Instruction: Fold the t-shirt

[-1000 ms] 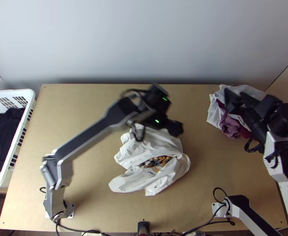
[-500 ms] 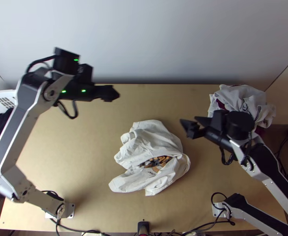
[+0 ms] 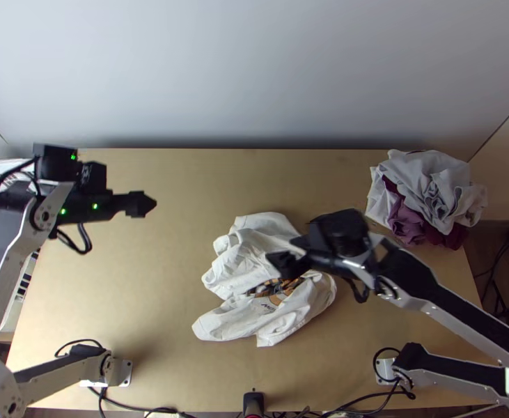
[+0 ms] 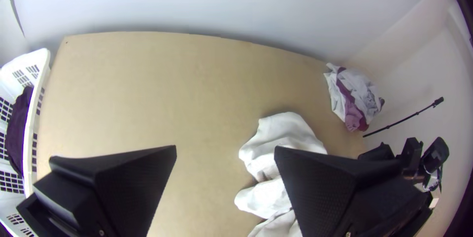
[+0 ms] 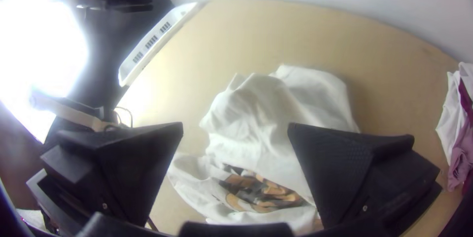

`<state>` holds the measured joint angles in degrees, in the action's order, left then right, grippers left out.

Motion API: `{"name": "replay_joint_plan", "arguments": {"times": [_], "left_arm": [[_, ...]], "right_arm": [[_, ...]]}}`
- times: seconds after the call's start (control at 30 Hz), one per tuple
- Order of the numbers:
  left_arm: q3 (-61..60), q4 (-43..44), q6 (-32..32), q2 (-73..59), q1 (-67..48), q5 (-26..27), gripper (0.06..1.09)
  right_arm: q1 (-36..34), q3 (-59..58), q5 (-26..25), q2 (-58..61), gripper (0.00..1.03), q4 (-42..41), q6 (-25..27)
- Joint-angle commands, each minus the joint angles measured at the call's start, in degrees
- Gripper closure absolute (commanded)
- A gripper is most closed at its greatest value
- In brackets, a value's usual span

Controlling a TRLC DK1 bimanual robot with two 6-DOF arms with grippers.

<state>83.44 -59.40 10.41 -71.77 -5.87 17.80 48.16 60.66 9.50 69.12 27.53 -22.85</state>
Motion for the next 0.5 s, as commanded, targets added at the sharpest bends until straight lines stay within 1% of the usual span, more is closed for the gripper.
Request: {"name": "replay_joint_plan", "arguments": {"times": [0.0,0.1,0.27,0.37,0.47], "left_arm": [[-14.09,3.85,-1.98,7.96,6.04,-0.14,0.12],[-17.43,4.03,-3.47,9.89,8.59,-0.14,0.12],[-22.27,4.38,-6.20,13.67,12.81,-0.05,0.12],[-23.94,4.29,-7.95,15.08,15.71,-0.05,0.12],[-26.13,4.29,-9.80,16.92,18.17,0.04,0.12]], "right_arm": [[9.23,3.76,-0.18,7.96,0.04,-0.02,1.14],[12.04,6.40,-1.15,11.65,0.04,0.16,2.20],[15.65,12.20,-3.17,18.33,0.04,3.15,4.04],[17.14,15.36,-5.01,22.64,0.04,5.69,4.31],[18.37,18.53,-5.28,25.80,0.04,6.57,4.31]]}}
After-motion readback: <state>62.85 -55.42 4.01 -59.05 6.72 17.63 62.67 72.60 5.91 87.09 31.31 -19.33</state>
